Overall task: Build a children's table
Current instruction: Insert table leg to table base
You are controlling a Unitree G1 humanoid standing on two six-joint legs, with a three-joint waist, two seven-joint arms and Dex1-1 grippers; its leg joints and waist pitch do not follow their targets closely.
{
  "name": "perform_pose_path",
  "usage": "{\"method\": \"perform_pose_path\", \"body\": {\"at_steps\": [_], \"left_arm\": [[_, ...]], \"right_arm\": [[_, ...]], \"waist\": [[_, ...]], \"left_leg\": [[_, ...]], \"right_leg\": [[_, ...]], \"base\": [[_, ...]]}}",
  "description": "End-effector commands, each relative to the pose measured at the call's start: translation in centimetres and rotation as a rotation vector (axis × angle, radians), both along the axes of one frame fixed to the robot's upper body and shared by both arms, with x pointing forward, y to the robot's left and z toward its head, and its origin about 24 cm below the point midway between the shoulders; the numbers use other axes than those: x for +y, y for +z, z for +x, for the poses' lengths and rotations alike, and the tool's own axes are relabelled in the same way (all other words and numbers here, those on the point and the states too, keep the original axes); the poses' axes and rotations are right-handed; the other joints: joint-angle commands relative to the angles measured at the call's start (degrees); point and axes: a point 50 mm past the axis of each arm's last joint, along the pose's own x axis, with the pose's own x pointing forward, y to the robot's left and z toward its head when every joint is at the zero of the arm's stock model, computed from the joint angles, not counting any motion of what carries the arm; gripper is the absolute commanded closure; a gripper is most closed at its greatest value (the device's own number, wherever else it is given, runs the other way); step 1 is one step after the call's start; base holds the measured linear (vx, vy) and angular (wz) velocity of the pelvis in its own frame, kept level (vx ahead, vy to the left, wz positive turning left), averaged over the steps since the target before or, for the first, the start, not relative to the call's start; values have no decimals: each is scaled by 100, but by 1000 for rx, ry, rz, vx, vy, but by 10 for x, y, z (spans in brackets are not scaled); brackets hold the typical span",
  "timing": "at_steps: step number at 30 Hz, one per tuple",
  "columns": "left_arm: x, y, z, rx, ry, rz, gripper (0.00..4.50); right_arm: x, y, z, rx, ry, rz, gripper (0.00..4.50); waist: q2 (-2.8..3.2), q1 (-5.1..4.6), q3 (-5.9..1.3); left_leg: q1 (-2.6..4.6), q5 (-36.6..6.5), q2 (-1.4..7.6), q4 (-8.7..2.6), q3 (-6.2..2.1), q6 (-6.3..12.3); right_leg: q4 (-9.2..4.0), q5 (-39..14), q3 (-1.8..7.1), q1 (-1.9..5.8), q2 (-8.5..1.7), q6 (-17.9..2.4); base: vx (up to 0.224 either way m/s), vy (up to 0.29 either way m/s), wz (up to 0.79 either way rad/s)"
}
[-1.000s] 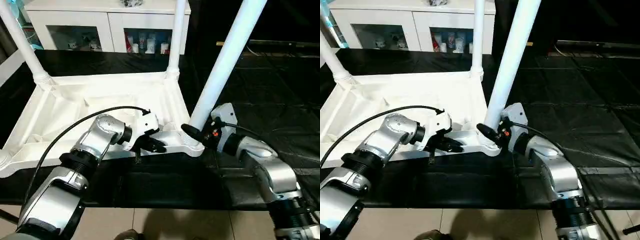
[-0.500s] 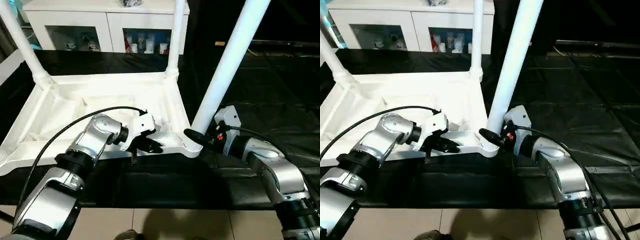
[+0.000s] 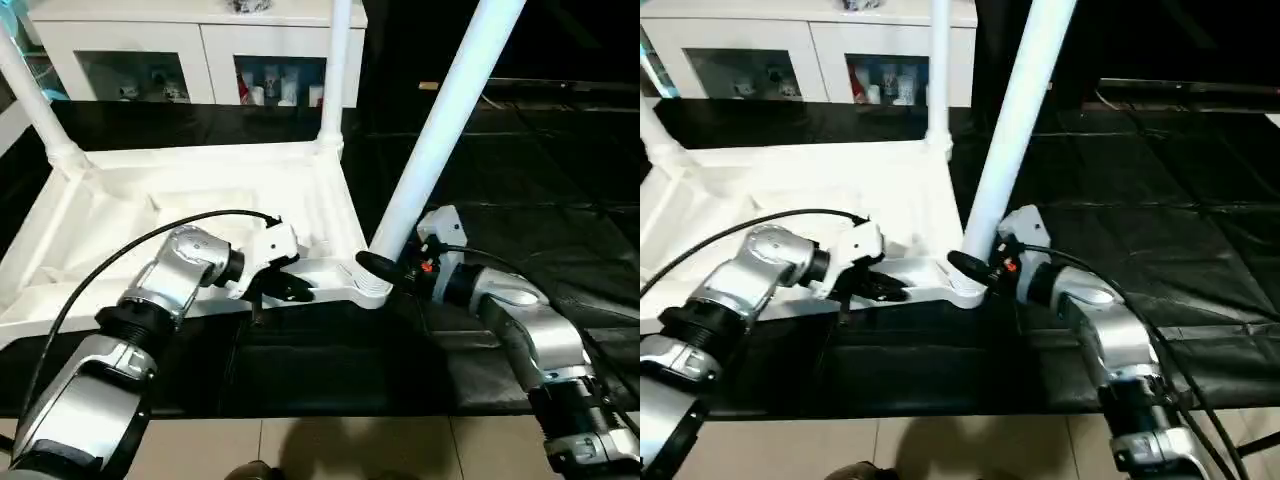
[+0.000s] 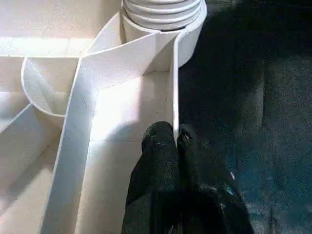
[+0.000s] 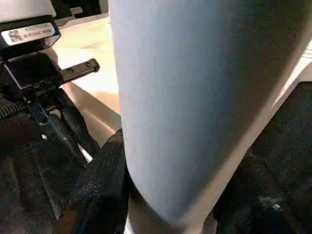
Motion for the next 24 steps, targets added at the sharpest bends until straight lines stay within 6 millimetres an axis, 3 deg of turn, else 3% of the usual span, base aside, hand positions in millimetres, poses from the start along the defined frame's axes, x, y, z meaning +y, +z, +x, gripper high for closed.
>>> {"method": "perform_pose_path", "body": {"at_steps": [1, 6, 7, 11, 12, 18, 24], "left_arm": [[0, 9, 0, -25, -18, -22, 450], [-2, 5, -3, -22, -22, -27, 450], [-3, 4, -3, -21, -22, -29, 450], [-6, 3, -4, -21, -21, -36, 450], [-6, 3, -4, -21, -20, -38, 450], [-7, 3, 0, -30, 6, -32, 450], [-6, 2, 1, -34, 20, -27, 450]], "right_arm": [[-4, -13, -1, 57, -17, -37, 256], [-11, -18, -1, 64, -59, 15, 256], [-13, -20, -2, 70, -76, 28, 256], [-20, -28, -6, 94, -148, 101, 256], [-22, -31, -8, 103, -175, 137, 256], [-26, -46, -22, 110, -240, 221, 257], [-25, -54, -28, 46, -257, 106, 257]], "waist": [[-29, 44, -412], [-37, 54, -404], [5, 58, -404], [8, 58, -413], [33, 64, -412], [26, 98, -415], [17, 135, -407]], "left_leg": [[187, -696, 874, -513, -409, 195], [181, -803, 860, -502, -401, 181], [180, -806, 858, -496, -408, 167], [201, -846, 879, -522, -409, 138], [200, -889, 881, -529, -414, 125], [201, -928, 876, -538, -407, 89], [206, -1011, 875, -547, -404, 19]], "right_leg": [[-361, 293, 415, 214, -842, -1870], [-393, 158, 428, 225, -858, -1883], [-391, 152, 430, 225, -864, -1886], [-373, 290, 422, 213, -837, -1913], [-367, 313, 422, 215, -844, -1933], [-371, 397, 417, 211, -845, -1937], [-389, 262, 425, 202, -858, -1894]], "base": [[0, 0, 0], [0, 0, 0], [0, 0, 0], [0, 0, 0], [0, 0, 0], [0, 0, 0], [0, 0, 0]]}}
